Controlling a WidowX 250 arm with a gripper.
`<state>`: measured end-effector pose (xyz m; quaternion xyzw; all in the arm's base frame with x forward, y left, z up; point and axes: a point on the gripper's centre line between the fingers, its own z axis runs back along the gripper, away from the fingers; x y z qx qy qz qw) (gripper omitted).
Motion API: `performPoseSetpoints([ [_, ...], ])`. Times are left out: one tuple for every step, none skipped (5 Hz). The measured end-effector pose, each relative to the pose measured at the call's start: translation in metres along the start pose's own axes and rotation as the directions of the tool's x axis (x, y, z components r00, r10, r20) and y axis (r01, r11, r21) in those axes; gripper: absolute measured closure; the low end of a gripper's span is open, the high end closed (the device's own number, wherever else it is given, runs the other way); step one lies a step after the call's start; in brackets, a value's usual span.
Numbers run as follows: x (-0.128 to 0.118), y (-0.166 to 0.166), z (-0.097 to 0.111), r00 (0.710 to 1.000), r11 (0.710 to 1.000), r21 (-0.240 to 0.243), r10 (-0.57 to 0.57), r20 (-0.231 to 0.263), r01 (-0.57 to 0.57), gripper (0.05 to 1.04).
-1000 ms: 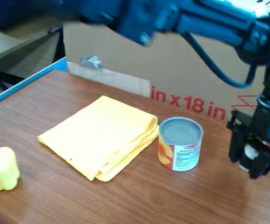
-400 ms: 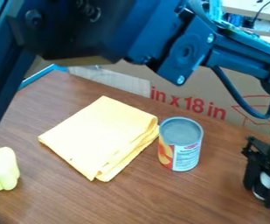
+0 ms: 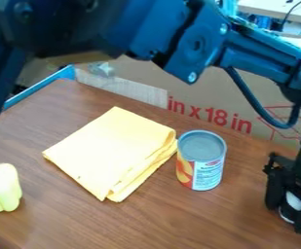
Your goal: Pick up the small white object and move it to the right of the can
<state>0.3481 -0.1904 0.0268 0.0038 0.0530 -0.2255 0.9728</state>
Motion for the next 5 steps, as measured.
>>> performPoseSetpoints([
  [-0.008,0.007,0.018,0.999,0.999,0.024,0.038,0.006,-0.038,0.079],
  [-0.024,0.013,0.052,0.996,0.995,0.063,0.074,0.044,-0.077,0.083],
  [-0.075,0.005,0.073,0.998,0.998,0.0,-0.055,-0.038,0.055,0.083],
  [-0.13,0.009,0.075,0.995,0.999,-0.008,-0.035,-0.091,0.034,0.083],
  [-0.183,0.011,0.064,0.983,0.993,-0.089,-0.087,-0.164,0.073,0.083],
])
